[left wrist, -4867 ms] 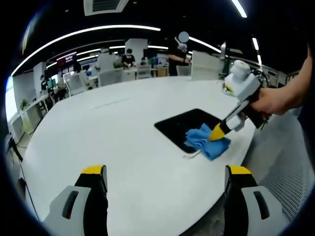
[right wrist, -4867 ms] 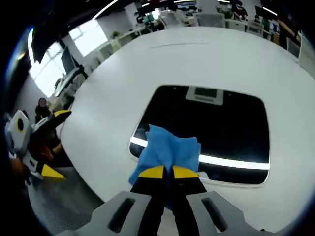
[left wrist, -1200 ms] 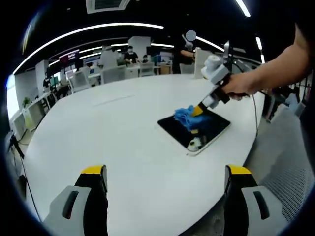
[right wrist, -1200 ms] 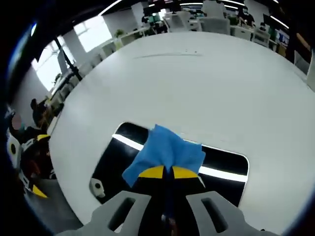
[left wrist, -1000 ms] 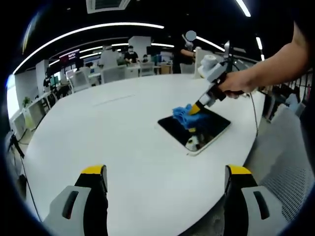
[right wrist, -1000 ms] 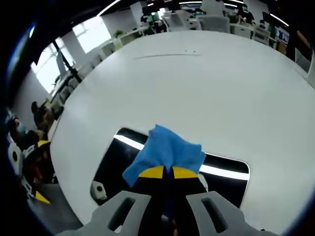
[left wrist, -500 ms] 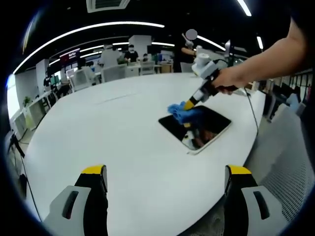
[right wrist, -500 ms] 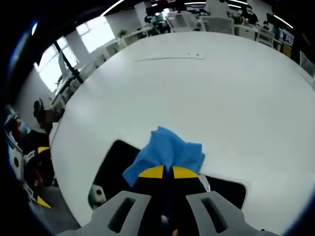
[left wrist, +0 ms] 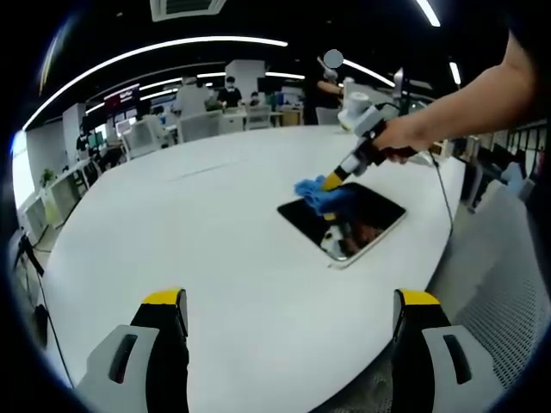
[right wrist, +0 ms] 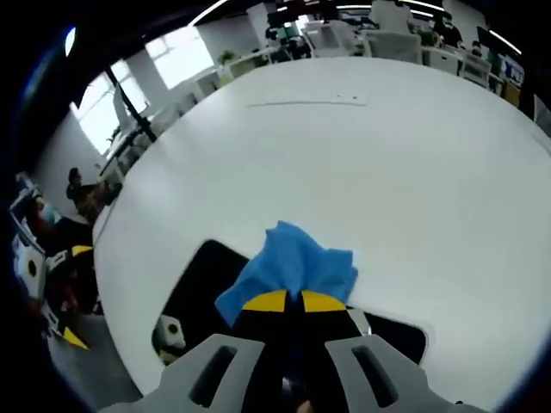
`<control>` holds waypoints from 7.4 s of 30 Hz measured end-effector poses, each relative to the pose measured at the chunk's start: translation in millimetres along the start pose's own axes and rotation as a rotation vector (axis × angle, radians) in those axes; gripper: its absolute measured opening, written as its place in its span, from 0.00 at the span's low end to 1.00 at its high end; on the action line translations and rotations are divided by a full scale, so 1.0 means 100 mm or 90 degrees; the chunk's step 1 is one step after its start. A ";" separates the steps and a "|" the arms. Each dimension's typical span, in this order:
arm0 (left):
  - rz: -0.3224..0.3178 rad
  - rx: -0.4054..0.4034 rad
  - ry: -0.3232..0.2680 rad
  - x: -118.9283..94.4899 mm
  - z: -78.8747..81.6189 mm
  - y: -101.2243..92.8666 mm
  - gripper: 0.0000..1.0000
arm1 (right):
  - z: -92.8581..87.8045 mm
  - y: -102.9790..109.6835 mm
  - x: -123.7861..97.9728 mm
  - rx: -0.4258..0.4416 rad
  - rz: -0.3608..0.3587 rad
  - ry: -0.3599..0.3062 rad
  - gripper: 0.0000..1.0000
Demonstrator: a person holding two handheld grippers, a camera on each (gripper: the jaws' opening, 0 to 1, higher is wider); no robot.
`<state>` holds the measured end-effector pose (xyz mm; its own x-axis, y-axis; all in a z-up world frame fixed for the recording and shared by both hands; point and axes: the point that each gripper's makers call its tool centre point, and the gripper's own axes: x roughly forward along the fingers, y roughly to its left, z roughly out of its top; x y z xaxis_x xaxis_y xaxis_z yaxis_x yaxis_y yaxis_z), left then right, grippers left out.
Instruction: Wipe the mirror surface with the cleaning cloth until all visible marks leave the cleaned area.
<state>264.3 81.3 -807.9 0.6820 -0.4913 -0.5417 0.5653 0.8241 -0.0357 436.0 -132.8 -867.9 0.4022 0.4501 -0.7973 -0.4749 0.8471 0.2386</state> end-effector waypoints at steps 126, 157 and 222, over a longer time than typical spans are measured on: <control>0.058 -0.033 -0.017 -0.07 -0.03 0.24 0.99 | -1.14 0.29 -0.71 0.116 -0.066 0.042 0.00; 0.034 -0.072 -0.032 -0.09 0.07 0.12 0.99 | -1.24 0.31 -0.76 0.103 -0.030 0.033 0.00; 0.048 -0.091 -0.003 -0.06 -0.05 0.17 0.99 | -1.18 -0.18 -0.87 0.110 -0.059 0.034 0.00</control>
<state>267.6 100.1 -808.9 0.7230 -0.4271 -0.5431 0.4408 0.8904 -0.1134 317.2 -220.8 -868.7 0.3937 0.3569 -0.8471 -0.2952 0.9218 0.2511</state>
